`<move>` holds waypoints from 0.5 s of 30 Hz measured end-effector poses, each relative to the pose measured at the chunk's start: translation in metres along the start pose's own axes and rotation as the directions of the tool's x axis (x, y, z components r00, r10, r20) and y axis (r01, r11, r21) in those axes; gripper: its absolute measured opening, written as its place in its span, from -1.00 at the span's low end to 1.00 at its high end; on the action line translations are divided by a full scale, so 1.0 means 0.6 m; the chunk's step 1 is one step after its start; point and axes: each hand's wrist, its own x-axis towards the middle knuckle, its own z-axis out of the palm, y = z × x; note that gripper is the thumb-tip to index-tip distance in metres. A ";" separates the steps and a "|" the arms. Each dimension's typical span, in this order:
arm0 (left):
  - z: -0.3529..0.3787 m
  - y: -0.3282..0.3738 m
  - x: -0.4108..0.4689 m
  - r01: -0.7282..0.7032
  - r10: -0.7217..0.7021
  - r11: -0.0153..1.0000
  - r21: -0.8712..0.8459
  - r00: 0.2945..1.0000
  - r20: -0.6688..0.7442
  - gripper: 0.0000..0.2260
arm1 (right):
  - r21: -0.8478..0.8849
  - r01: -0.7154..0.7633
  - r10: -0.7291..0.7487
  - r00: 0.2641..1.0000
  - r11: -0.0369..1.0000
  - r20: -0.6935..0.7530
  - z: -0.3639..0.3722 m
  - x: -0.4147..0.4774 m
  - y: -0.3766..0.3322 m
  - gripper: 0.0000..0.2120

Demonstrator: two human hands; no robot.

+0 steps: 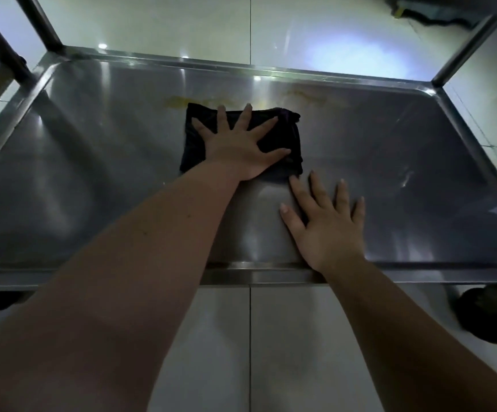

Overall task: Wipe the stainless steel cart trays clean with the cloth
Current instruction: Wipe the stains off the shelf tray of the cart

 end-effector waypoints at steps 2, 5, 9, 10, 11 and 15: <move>-0.009 -0.048 -0.007 0.026 -0.026 1.000 0.009 1.000 0.005 -0.30 | 0.014 0.004 -0.004 1.000 1.000 0.006 -0.004 -0.001 0.001 -0.41; -0.021 -0.140 -0.014 0.125 -0.125 0.992 -0.010 0.992 -0.012 -0.30 | 0.008 0.009 -0.009 1.000 1.000 -0.002 -0.003 -0.003 0.001 -0.41; -0.020 -0.159 -0.015 0.201 -0.201 0.980 0.016 0.980 -0.004 -0.29 | -0.032 0.010 -0.010 1.000 0.999 -0.010 0.002 -0.002 -0.003 -0.41; -0.019 -0.138 -0.011 0.197 -0.197 0.980 0.020 0.980 0.005 -0.30 | -0.035 0.007 -0.007 1.000 0.999 -0.004 0.002 -0.003 -0.004 -0.42; -0.018 -0.110 -0.006 0.174 -0.175 0.984 0.021 0.985 0.009 -0.30 | -0.037 0.007 -0.007 1.000 0.999 0.002 0.002 -0.003 -0.005 -0.42; -0.002 0.018 0.001 0.019 -0.020 0.999 0.036 1.000 0.012 -0.33 | -0.035 0.000 0.000 1.000 0.999 0.010 0.001 -0.001 0.000 -0.40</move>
